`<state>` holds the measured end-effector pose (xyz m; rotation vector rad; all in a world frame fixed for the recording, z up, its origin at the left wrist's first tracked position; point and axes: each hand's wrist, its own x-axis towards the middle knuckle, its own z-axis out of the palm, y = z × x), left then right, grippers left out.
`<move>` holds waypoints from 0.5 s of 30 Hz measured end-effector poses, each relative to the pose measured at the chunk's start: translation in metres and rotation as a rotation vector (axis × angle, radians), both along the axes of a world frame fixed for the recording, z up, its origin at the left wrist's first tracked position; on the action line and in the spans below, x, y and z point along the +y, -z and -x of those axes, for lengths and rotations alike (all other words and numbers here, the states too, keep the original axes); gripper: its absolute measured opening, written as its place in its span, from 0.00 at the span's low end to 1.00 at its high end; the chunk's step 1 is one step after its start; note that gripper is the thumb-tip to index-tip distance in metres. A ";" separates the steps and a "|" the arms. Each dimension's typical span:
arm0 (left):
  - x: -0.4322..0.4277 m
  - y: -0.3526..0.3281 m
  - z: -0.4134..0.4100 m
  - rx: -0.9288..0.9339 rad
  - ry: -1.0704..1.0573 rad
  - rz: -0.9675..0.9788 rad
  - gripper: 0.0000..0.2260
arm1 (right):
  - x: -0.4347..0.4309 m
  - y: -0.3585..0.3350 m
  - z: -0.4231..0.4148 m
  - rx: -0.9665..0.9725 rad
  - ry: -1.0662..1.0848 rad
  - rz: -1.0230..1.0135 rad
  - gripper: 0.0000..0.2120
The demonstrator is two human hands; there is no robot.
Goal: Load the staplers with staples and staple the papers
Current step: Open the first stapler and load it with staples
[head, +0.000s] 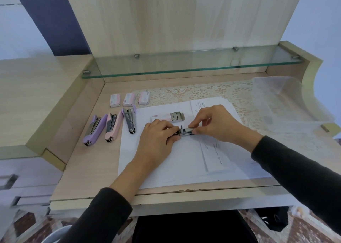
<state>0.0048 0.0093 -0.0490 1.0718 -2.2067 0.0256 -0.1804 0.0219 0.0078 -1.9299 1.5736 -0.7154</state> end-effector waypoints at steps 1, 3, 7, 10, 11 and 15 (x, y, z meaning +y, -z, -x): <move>0.000 0.000 0.000 0.001 0.003 0.004 0.15 | 0.000 0.000 0.000 0.013 -0.001 0.005 0.06; -0.001 0.000 0.000 0.006 0.010 0.009 0.15 | 0.001 -0.001 -0.001 0.025 -0.005 0.005 0.06; -0.001 0.002 0.000 -0.001 0.002 0.016 0.15 | 0.001 -0.003 -0.003 0.050 -0.009 0.004 0.05; -0.001 0.002 0.000 0.012 0.011 0.019 0.14 | 0.001 -0.004 -0.004 0.091 -0.026 0.014 0.04; -0.001 0.002 0.000 0.012 0.011 0.021 0.14 | 0.001 -0.004 -0.004 0.105 -0.035 0.017 0.03; 0.000 0.001 0.000 0.010 0.018 0.013 0.15 | 0.000 -0.005 -0.004 0.089 -0.030 0.004 0.03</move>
